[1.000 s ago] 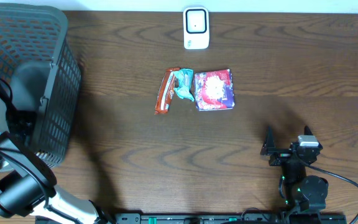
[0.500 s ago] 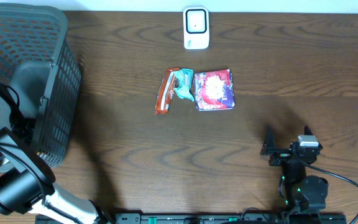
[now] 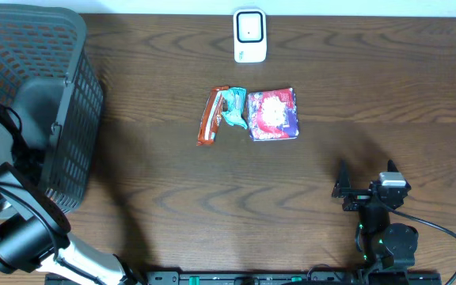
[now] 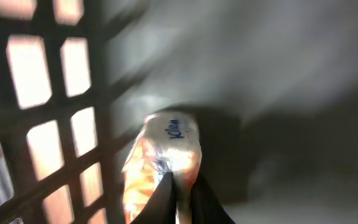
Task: Scan the item barcode
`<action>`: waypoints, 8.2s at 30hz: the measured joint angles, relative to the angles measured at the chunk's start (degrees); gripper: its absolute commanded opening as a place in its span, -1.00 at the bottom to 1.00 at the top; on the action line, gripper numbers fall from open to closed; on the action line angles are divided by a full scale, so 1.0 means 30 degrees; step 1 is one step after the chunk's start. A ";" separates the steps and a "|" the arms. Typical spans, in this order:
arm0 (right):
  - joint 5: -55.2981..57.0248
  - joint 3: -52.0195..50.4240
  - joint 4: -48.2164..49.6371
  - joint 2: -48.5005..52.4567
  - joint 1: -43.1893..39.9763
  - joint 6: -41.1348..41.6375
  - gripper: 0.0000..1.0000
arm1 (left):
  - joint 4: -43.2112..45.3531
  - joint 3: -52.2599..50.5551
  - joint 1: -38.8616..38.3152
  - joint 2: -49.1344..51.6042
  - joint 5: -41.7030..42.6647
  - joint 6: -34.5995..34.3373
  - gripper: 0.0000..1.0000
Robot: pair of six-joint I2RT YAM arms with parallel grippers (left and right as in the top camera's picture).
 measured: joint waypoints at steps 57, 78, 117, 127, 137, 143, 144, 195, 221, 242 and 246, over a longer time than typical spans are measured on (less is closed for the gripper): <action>0.0000 0.0000 0.0000 0.0000 0.0000 0.0007 0.99 | 0.8961 0.2863 -1.8571 0.0277 1.1657 0.8823 0.04; 0.0000 0.0000 0.0000 0.0000 0.0000 0.0007 0.98 | 1.1417 0.4852 -1.0732 -0.7337 1.1511 0.8852 0.33; 0.0000 0.0000 0.0000 0.0000 0.0000 0.0007 0.99 | 0.7118 0.4962 0.1581 -0.7759 1.2269 1.2349 0.51; 0.0000 0.0000 0.0000 0.0000 0.0000 0.0007 0.98 | 0.4794 0.5005 -0.2703 -1.1985 1.7682 1.1912 0.51; 0.0000 0.0000 0.0000 0.0007 0.0000 0.0007 0.99 | 0.1005 0.4976 -1.1191 -1.0564 1.6670 1.1817 0.53; 0.0000 0.0000 0.0000 0.0007 0.0000 0.0007 0.99 | -0.0153 0.4976 -1.4367 -1.0185 1.1708 1.1810 0.54; 0.0000 0.0000 0.0000 0.0007 0.0000 0.0007 0.98 | -0.0328 0.4976 -1.4600 -1.0076 1.1176 1.1825 1.00; -0.7657 1.5963 -0.8429 1.3923 0.0000 0.0976 0.99 | -0.6739 0.4962 -1.5511 -0.8364 0.9085 1.1234 0.96; -1.2291 2.7940 -1.5766 3.7222 0.0000 -0.0758 0.99 | -0.6732 0.4940 -1.5511 -0.8349 0.9092 1.1227 0.96; -1.4834 2.8574 -1.5336 4.0858 -0.0022 -0.1545 -0.98 | -0.6732 0.4940 -1.5511 -0.8349 0.9092 1.1227 0.96; -1.2276 3.0767 -1.7668 4.0683 0.0036 -0.0831 -0.98 | -0.6739 0.4940 -1.5511 -0.8349 0.9092 1.1227 0.96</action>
